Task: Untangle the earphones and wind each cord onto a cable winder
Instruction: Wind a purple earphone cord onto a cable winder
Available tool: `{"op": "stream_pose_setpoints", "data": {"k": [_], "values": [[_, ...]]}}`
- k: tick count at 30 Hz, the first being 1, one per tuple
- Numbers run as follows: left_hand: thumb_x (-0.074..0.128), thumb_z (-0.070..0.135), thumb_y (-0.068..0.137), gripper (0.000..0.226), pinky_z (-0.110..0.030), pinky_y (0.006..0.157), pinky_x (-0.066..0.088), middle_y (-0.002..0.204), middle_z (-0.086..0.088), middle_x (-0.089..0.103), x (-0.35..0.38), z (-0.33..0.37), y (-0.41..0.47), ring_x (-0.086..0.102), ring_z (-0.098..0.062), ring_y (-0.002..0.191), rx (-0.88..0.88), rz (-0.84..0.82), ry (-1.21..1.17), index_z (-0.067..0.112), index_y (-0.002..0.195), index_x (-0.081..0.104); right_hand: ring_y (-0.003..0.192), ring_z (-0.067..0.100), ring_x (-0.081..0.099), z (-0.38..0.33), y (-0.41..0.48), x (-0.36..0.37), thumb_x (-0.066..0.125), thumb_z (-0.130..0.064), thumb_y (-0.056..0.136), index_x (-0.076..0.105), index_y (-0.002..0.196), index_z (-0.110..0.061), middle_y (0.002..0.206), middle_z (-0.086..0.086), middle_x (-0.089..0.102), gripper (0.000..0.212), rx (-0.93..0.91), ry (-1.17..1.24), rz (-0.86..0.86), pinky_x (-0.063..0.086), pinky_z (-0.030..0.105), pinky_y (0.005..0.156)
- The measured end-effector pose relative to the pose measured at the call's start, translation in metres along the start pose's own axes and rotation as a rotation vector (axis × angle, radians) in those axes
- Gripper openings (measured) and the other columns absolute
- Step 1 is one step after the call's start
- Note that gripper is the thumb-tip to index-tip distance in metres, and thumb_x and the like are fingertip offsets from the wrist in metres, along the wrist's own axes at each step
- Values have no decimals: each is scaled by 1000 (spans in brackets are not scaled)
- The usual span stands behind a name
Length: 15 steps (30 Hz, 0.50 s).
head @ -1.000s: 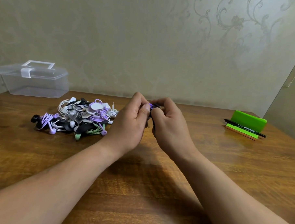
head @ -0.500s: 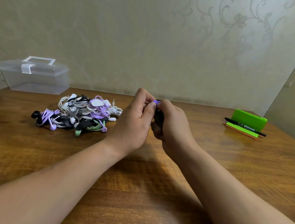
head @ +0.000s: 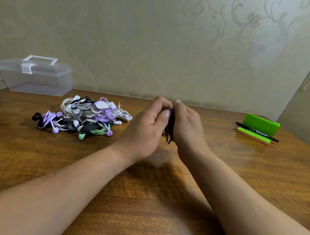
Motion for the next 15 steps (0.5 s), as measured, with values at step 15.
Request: {"op": "stream_pose_setpoints", "data": {"k": [15], "values": [[59, 59, 91, 53, -31, 89, 55, 115, 0, 64, 7, -4, -3, 66, -9, 103, -89, -156, 57, 24, 127, 42, 77, 28, 71, 20, 10, 0, 47, -55, 107, 71, 102, -3, 83, 14, 75, 58, 236, 219, -106, 57, 43, 75]]}}
Point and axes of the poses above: each hand's wrist, its own y-axis towards the middle knuckle, its own x-axis out of the palm, z = x × y, the point moved 8 cm from there along y, towards the middle knuckle
